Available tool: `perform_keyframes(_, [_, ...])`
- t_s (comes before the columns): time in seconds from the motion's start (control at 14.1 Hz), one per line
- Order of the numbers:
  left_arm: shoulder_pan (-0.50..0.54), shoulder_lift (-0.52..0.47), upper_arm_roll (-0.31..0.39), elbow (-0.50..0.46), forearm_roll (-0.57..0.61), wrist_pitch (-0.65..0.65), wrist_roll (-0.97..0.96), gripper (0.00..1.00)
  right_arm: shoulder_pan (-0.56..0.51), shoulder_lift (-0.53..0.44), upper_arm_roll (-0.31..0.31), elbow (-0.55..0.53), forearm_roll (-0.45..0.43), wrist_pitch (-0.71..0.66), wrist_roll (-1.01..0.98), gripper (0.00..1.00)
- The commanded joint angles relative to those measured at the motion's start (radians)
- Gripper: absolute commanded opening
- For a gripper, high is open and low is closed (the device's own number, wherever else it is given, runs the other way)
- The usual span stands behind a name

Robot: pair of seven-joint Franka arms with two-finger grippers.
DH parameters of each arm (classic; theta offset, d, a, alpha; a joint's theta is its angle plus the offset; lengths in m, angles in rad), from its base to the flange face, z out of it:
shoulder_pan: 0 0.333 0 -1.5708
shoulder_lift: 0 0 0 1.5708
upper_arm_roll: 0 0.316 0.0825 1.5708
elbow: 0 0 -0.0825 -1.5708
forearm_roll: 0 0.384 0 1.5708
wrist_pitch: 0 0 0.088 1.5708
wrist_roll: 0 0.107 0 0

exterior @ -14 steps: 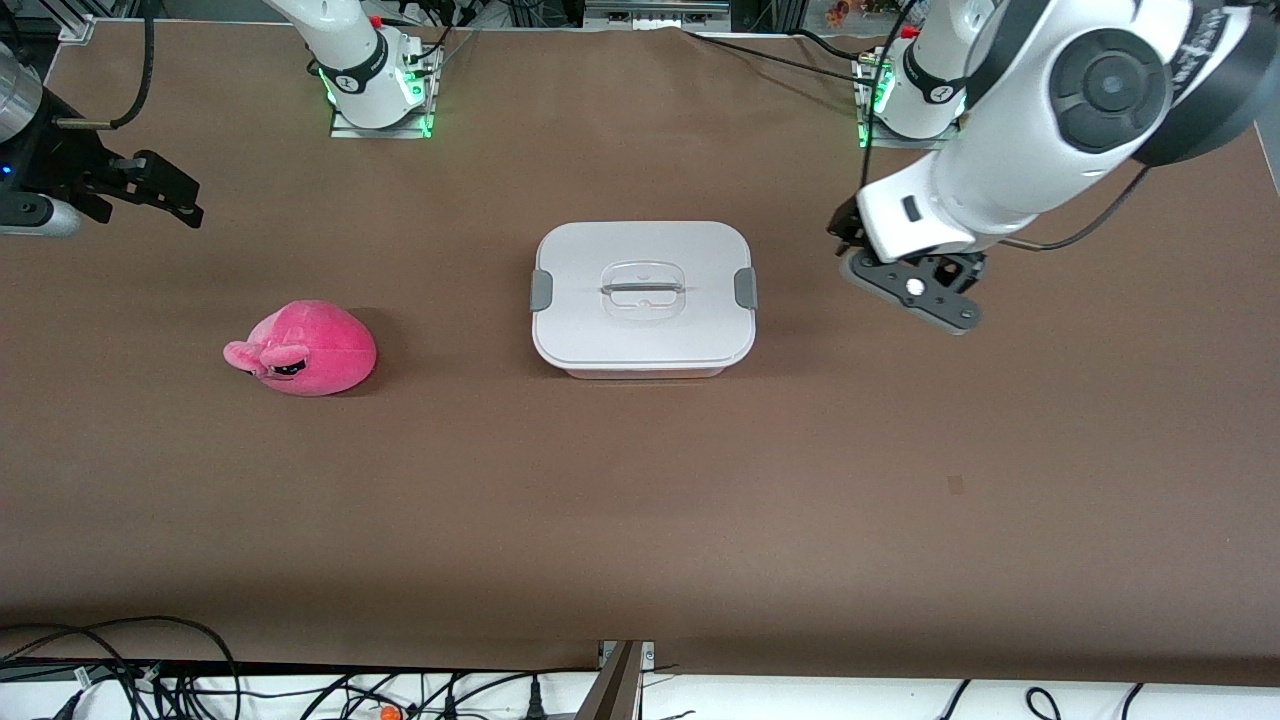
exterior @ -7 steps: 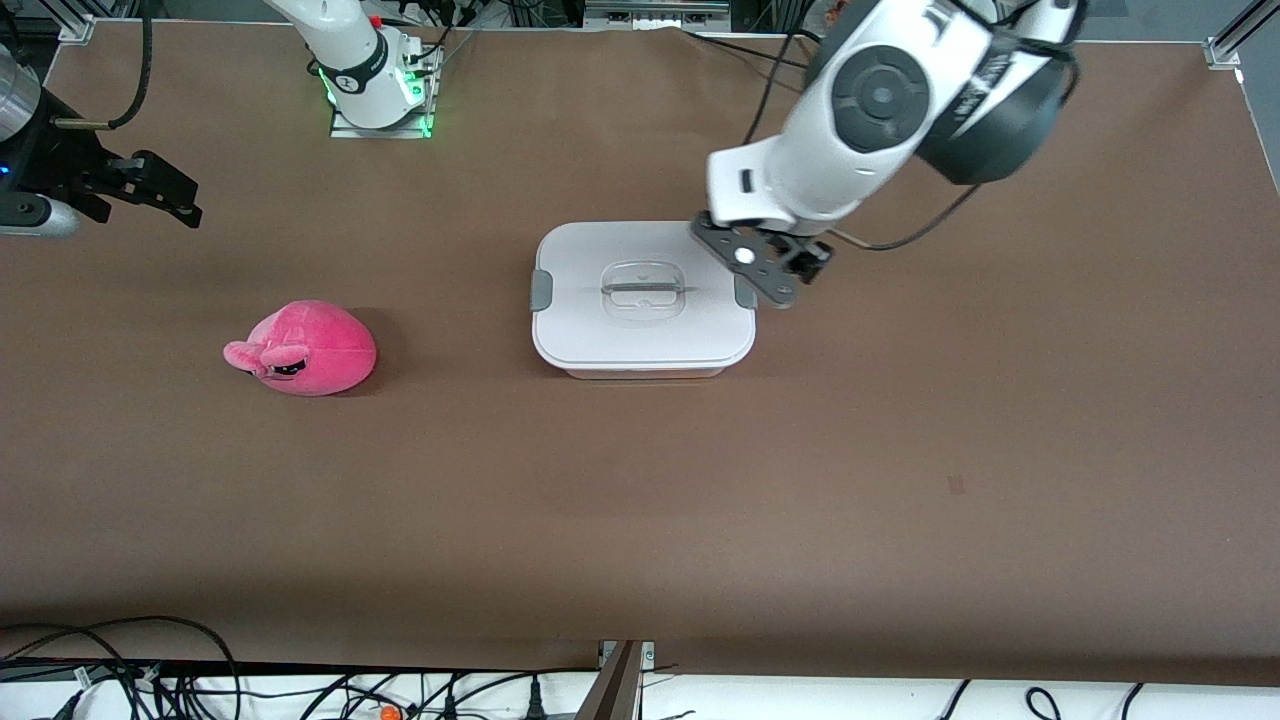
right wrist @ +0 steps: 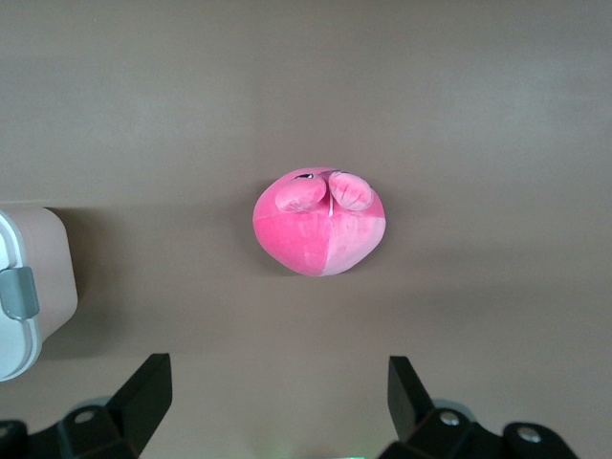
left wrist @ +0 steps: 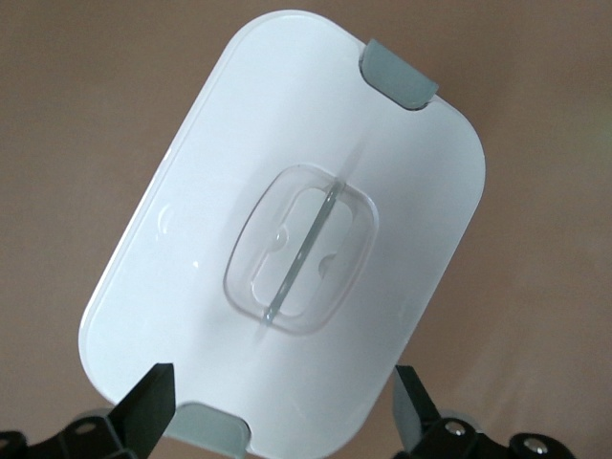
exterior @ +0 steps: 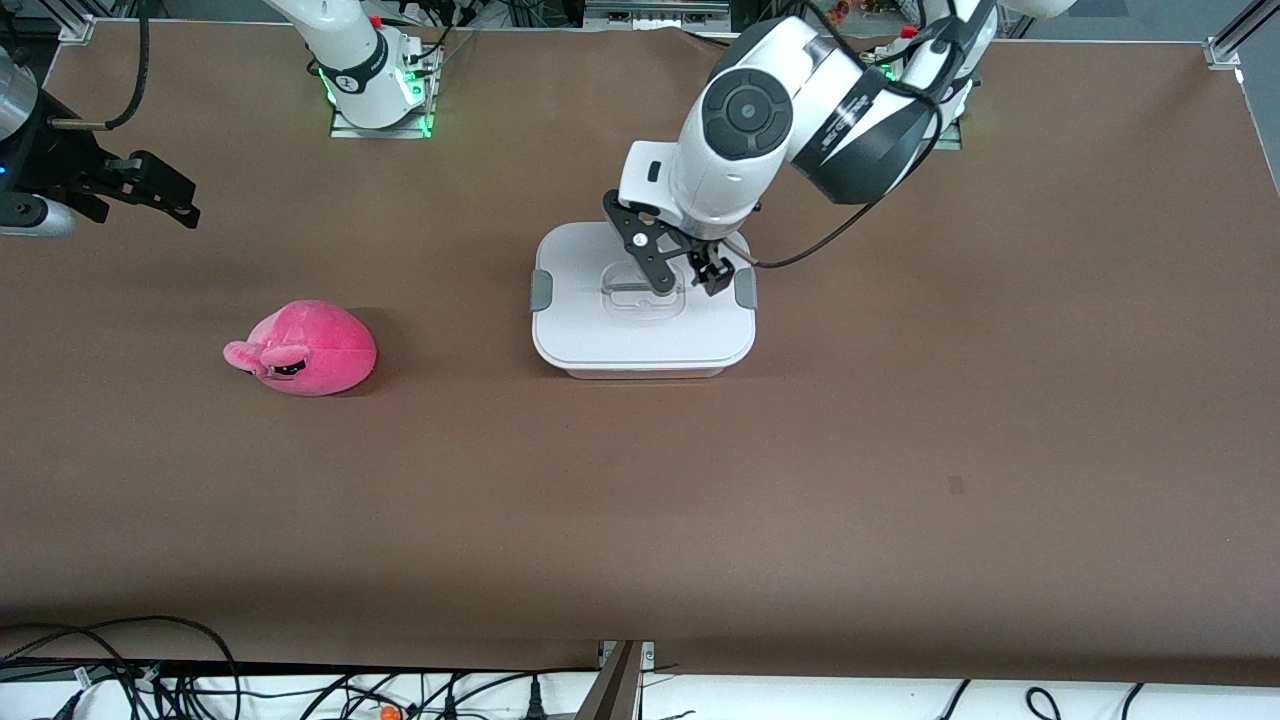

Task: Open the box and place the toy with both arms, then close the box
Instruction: 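Move the left gripper over the white box lid handle, then grasp the lid handle with the left gripper and lift the lid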

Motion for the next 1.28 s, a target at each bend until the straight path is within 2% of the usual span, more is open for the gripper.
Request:
perform_keyframes(0.0, [-0.02, 0.036, 0.013, 0.02, 0.012, 0.042, 0.17, 1.0, 0.0, 0.008, -0.003, 0.018, 0.006, -0.015, -0.003, 1.0])
perform_keyframes(0.07, [-0.038, 0.042, 0.013, 0.019, 0.022, 0.06, 0.188, 1.0, -0.002, 0.008, -0.003, 0.018, 0.006, -0.018, -0.003, 1.0])
perform_keyframes(0.36, [-0.093, 0.109, 0.013, 0.025, 0.197, 0.132, 0.191, 1.0, -0.005, 0.008, -0.02, 0.016, 0.008, -0.018, -0.004, 1.0])
perform_keyframes(0.5, [-0.13, 0.116, 0.011, 0.023, 0.342, 0.183, 0.183, 1.0, -0.002, 0.008, -0.019, 0.016, 0.008, -0.018, -0.004, 1.0])
perform_keyframes(1.21, [-0.153, 0.142, -0.004, -0.027, 0.311, 0.172, 0.105, 1.0, -0.004, 0.021, -0.02, 0.021, 0.008, -0.015, -0.004, 1.0])
